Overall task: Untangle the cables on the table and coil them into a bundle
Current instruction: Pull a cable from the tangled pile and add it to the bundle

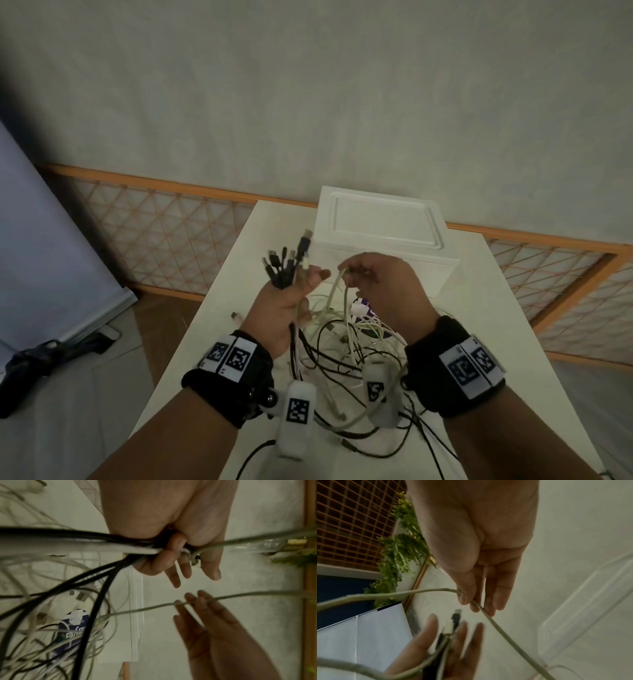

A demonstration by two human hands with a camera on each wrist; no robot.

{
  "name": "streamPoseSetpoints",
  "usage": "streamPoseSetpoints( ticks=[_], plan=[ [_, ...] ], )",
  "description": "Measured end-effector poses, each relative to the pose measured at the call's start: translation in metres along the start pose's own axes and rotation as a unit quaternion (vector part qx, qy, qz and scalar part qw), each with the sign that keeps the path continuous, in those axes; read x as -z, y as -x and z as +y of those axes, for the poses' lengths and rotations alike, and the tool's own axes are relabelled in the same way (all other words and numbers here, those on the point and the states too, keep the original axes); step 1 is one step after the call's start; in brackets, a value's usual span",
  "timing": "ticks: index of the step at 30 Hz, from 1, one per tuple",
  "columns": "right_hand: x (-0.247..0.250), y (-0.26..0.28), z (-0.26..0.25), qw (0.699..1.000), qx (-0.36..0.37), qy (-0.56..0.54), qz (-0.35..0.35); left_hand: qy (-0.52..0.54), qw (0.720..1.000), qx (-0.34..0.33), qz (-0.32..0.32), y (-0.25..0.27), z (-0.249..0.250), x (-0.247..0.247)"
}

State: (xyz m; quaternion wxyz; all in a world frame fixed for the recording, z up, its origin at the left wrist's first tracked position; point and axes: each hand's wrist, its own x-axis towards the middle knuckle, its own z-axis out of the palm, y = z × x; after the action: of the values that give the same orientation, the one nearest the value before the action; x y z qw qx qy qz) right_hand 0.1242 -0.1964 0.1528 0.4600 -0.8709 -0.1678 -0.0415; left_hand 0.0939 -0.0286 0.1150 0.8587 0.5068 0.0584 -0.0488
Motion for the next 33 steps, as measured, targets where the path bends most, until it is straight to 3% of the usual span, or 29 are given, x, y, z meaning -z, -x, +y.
streamPoseSetpoints(
  ticks=[4, 7, 10, 15, 20, 27, 33],
  plan=[
    [0.003, -0.001, -0.013, 0.998, 0.039, -0.034, 0.033, -0.169, 0.984, 0.037, -0.031, -0.006, -0.015, -0.01],
    [-0.002, 0.001, -0.012, 0.992, 0.048, -0.091, 0.078, -0.208, 0.977, 0.039, 0.037, -0.015, -0.019, -0.017],
    [-0.01, 0.007, -0.003, 0.986, 0.021, -0.118, 0.116, -0.185, 0.981, -0.035, 0.044, -0.014, -0.011, -0.018],
    [-0.034, 0.012, 0.023, 0.996, 0.027, -0.002, -0.086, -0.064, 0.995, -0.081, 0.013, -0.012, 0.012, -0.031],
    [-0.027, -0.001, 0.054, 0.979, -0.047, 0.168, -0.109, -0.048, 0.992, -0.114, -0.02, -0.013, 0.021, -0.032],
    [0.001, -0.014, 0.016, 0.993, 0.024, 0.115, -0.005, 0.035, 0.998, -0.004, -0.06, -0.02, -0.006, -0.023],
    [0.008, -0.009, 0.004, 0.997, 0.049, 0.049, 0.026, -0.028, 0.998, -0.057, -0.006, -0.03, -0.011, -0.031]
  ],
)
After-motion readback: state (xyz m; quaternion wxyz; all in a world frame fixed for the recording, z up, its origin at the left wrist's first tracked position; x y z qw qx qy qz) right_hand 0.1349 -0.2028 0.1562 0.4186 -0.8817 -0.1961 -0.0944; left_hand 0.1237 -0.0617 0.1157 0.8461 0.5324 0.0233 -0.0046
